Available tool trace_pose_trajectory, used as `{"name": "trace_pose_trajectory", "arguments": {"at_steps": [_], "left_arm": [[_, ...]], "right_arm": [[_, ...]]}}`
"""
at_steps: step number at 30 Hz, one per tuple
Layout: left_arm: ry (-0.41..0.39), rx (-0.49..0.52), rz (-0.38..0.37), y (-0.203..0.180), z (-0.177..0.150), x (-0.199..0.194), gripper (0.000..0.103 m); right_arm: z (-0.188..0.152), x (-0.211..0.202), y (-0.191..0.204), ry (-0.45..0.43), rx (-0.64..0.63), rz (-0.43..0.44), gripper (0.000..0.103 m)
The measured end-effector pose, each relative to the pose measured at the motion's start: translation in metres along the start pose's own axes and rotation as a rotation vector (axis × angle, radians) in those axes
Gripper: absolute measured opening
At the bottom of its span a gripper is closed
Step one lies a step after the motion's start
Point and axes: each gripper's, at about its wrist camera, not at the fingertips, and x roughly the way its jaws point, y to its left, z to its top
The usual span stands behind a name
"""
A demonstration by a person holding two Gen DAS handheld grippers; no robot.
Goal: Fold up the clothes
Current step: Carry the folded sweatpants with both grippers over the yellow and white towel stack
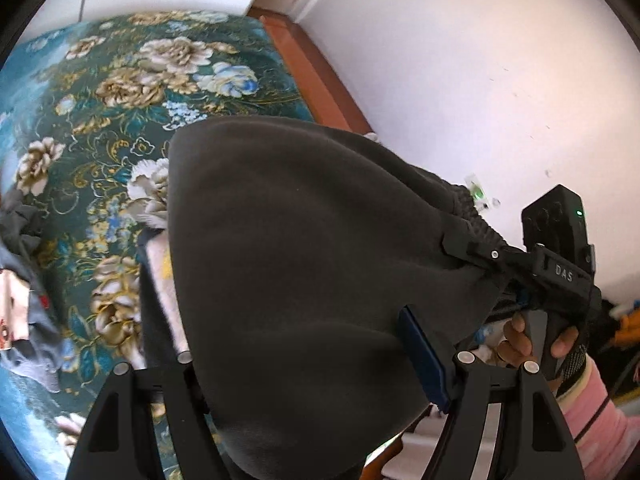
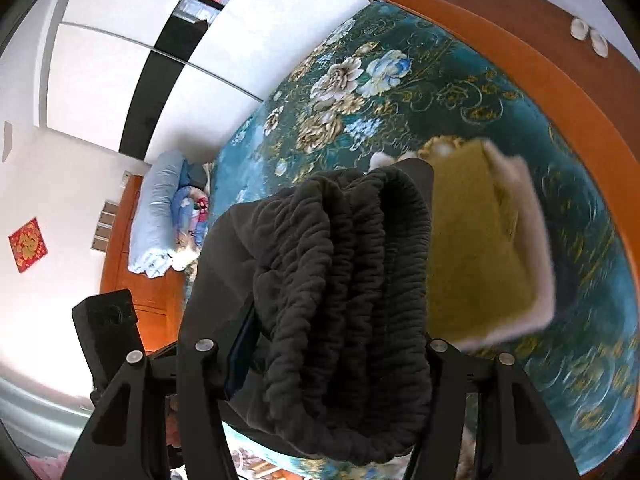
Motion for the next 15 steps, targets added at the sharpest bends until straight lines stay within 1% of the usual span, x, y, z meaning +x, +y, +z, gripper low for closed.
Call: {"name": "trace_pose_trajectory", "arguments": {"at_steps": [4,6,9,12,15], "left_arm": [[0.04,-0.007,0.006,0.004,0.025,0.039,0.077],[0.057,-0.004,0.005,0.007,0.032,0.054,0.078],[0.088,-0.011,0.022,0.024,0.032,0.076,0.078],[0.145,-0.072,0.04,0.05,0.025,0.098,0.078],[0.156,-0.089,0.022,0.059,0.02,0.103,0.079]], "right_arm": [[0.039,0.012,-0.022,0.015,-0.028,-0.021,0.061],[0.049,0.017,-0.031,0.008,-0.035,-0.033,0.061],[0.054,0.035,-0.052,0.031,-0.017,-0.018,0.062],[0.051,0.062,-0.077,0.066,0.02,-0.016,0.062],[0.043,0.073,-0.094,0.061,0.058,-0.013,0.063]]}}
